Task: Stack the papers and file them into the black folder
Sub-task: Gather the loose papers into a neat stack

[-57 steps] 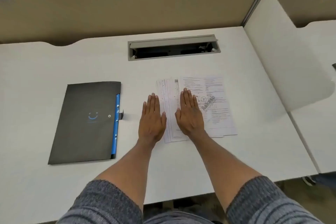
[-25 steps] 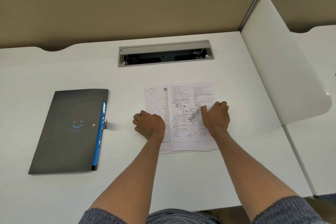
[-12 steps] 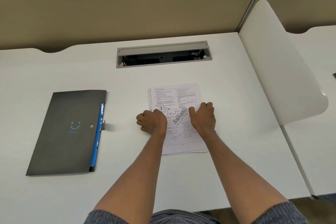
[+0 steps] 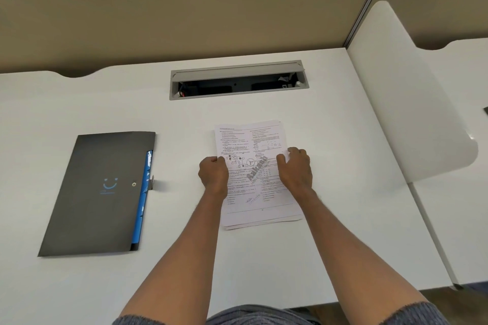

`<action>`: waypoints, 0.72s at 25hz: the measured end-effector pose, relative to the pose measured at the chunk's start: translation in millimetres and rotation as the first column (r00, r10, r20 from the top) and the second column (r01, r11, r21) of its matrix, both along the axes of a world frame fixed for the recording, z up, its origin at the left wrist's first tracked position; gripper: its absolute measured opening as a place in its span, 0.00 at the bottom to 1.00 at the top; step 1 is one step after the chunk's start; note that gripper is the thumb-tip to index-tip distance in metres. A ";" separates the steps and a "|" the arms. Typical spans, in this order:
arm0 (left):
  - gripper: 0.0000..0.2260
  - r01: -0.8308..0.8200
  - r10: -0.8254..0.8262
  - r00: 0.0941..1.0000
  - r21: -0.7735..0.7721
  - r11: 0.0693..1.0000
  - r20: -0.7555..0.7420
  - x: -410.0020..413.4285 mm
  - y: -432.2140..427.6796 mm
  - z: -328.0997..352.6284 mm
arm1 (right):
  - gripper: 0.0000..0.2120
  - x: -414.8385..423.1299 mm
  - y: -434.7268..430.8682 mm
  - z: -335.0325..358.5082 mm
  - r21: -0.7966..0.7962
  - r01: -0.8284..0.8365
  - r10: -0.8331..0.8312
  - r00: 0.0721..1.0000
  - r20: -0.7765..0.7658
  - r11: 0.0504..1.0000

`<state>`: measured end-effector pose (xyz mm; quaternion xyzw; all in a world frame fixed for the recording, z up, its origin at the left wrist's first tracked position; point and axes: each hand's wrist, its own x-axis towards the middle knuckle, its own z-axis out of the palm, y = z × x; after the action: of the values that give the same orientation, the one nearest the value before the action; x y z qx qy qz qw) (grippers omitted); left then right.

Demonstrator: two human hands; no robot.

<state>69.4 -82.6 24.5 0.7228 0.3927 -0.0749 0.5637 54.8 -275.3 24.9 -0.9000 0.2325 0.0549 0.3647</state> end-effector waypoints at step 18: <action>0.17 0.231 -0.150 0.957 -0.345 0.910 0.247 -18.6 29.3 -4.5 | 0.20 -11.1 -7.9 -4.0 0.396 0.141 -0.162 0.987 0.021 0.908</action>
<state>50.8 -53.3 20.0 0.6421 0.2355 -0.1240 0.7190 43.8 -283.2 21.0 -0.7889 0.2759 0.0477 0.5470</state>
